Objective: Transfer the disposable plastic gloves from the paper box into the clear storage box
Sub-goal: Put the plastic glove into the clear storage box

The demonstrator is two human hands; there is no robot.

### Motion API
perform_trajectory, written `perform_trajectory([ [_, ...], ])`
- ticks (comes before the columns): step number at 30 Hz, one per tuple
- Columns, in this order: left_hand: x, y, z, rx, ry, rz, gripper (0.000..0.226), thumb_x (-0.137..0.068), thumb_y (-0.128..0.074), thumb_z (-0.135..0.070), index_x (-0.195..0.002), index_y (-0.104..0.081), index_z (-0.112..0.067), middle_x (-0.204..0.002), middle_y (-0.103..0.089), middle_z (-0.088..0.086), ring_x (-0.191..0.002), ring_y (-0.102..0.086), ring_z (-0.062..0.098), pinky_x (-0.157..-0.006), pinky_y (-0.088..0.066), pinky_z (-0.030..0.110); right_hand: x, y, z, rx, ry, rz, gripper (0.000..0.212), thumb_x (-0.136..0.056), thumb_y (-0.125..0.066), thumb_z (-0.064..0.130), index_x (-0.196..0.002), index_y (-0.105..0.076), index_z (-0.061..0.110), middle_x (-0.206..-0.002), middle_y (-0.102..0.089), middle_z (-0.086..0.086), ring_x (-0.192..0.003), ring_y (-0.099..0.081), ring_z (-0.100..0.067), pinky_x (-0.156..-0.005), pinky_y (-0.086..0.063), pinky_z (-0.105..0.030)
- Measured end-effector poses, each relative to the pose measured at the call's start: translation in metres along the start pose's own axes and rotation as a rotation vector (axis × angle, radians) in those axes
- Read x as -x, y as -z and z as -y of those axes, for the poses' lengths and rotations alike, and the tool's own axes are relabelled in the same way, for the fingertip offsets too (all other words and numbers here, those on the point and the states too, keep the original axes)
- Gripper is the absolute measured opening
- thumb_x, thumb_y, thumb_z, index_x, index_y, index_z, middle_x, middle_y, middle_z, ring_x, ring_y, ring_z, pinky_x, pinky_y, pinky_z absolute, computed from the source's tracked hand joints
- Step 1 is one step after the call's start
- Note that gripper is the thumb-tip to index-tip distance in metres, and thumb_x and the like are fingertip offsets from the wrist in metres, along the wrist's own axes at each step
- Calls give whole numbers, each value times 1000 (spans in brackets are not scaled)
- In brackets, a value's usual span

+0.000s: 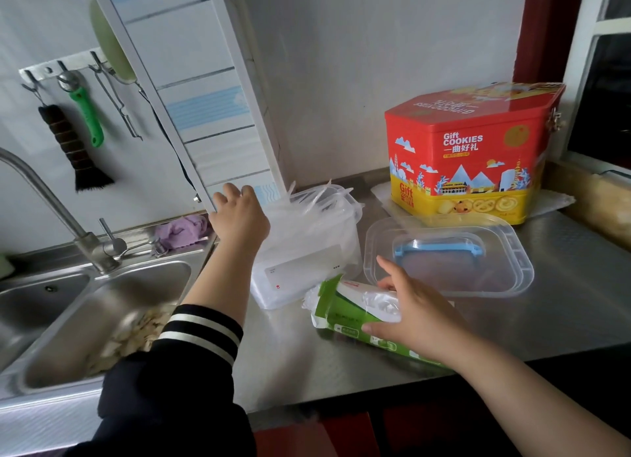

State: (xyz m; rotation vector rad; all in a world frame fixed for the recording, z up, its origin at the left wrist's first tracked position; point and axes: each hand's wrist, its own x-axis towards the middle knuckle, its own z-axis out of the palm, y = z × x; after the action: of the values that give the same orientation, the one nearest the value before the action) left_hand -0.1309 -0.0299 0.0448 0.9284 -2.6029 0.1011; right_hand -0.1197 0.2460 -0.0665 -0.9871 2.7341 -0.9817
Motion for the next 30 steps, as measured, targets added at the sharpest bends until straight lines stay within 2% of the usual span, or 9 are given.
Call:
perform_trajectory([
  [2, -1, 0, -1, -126, -36, 9, 33, -84, -52, -5, -115, -56, -15, -121, -48, 11, -116, -39, 32, -90, -35, 41, 0, 1, 0, 3, -2, 1, 108, -72, -71, 62, -151, -4, 36, -142, -42, 14, -126, -45, -12, -100, -40, -29],
  [5, -2, -1, -1, -178, -81, 70, 19, -88, -51, -10, -102, -62, -16, -110, -63, 8, -109, -50, 30, -86, -30, 36, 1, 1, 1, 2, -9, -6, 100, -73, -67, 66, -150, -8, 38, -142, -41, 17, -126, -44, -9, -95, -41, -30],
  [9, -4, 7, 3, -80, -118, 130, 34, -88, -46, -8, -117, -62, -16, -121, -62, 10, -114, -52, 33, -87, -37, 35, 1, 1, 1, -3, -11, -11, 94, -75, -66, 65, -148, -14, 39, -142, -41, 17, -127, -43, -9, -97, -41, -31],
  [14, 16, 46, 3, -7, -239, 184, 60, -85, -38, -3, -139, -49, -28, -145, -44, 7, -131, -32, 33, -104, -32, 40, -3, -2, -1, -36, -35, -7, 86, -75, -64, 68, -145, -26, 35, -141, -45, 15, -126, -45, -8, -100, -41, -30],
  [18, 53, 51, -10, 68, -384, -197, 59, -84, -43, -1, -136, -54, -28, -149, -40, 7, -131, -32, 34, -103, -33, 45, -4, -1, 0, -162, -73, -32, 68, -78, -63, 63, -134, -45, 30, -133, -52, 15, -118, -52, -6, -97, -45, -30],
  [21, 93, 30, -29, 503, -585, -440, 36, -86, -48, 0, -114, -66, -14, -118, -64, 6, -106, -56, 30, -85, -48, 41, -5, -2, 0, -273, -117, -54, 47, -72, -65, 67, -108, -57, 39, -113, -62, 18, -92, -63, -5, -81, -53, -31],
  [23, 126, 7, -40, 776, -730, -226, 28, -89, -47, -9, -111, -64, -14, -107, -67, -2, -97, -63, 19, -81, -51, 37, -6, -3, -2, -349, -143, -97, 41, -64, -64, 71, -91, -60, 40, -99, -66, 15, -84, -65, -5, -79, -54, -34],
  [26, 157, -36, -42, 825, -725, 165, 38, -91, -49, -41, -123, -58, -23, -114, -67, -10, -106, -60, 8, -90, -47, 32, -10, -2, -1, -360, -168, -101, 14, -71, -67, 50, -79, -64, 38, -93, -68, 11, -85, -66, -10, -80, -55, -39],
  [30, 159, -66, -36, 868, -647, 238, 65, -77, -64, -58, -129, -56, -20, -120, -62, -16, -114, -55, 5, -97, -39, 15, -13, -1, 8, -296, -199, -122, 16, -79, -67, 33, -63, -63, 34, -80, -69, 9, -70, -66, -15, -63, -56, -33],
])
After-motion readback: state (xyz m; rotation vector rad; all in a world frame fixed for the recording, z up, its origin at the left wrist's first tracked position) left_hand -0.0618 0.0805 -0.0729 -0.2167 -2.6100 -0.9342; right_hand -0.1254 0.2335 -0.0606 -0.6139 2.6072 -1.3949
